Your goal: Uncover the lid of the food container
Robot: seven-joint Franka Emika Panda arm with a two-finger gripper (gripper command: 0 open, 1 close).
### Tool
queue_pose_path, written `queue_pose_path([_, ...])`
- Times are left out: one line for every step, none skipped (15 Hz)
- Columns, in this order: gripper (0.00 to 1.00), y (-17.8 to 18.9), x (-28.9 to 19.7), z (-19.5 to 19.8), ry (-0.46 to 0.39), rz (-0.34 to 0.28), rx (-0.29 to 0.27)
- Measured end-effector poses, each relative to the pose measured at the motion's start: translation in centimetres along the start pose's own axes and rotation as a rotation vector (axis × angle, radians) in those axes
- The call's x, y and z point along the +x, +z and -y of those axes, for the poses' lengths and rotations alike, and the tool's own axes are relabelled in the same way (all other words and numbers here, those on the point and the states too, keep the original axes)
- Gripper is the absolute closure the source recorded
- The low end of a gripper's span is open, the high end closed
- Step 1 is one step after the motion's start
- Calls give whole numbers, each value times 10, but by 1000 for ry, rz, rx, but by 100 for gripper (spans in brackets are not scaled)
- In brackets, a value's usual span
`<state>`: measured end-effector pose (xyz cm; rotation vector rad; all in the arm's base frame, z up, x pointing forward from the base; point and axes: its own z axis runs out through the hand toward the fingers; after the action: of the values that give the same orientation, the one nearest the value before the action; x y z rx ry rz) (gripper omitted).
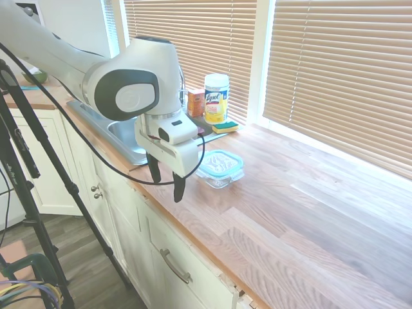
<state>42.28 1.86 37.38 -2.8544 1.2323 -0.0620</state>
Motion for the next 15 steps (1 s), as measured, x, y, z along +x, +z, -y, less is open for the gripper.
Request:
queue_pose_path([0,0,0,0,2,0,-1])
queue_pose_path([0,1,0,0,9,-8,-10])
queue_pose_path([0,1,0,1,17,-28,-22])
queue_pose_path([0,1,-2,4,20,-50,-28])
queue_pose_path([0,-1,-4,10,19,-70,-35])
queue_pose_path([0,-5,-6,18,17,-87,-34])
queue_pose_path([0,-10,-8,28,11,-103,-30])
queue_pose_path([0,-16,-10,40,5,-122,-24])
queue_pose_path([0,-22,-13,54,-5,-145,-23])
queue_pose_path([0,-27,-15,70,-14,-168,-24])
queue_pose_path([0,-30,-17,86,-25,-185,-27])
queue_pose_path([0,-30,-18,103,-37,-205,-34])
queue_pose_path([0,-30,-18,120,-48,-227,-44])
queue_pose_path([0,-30,-16,136,-53,-251,-51])
queue_pose_path([0,-28,-16,153,-53,-266,-57])
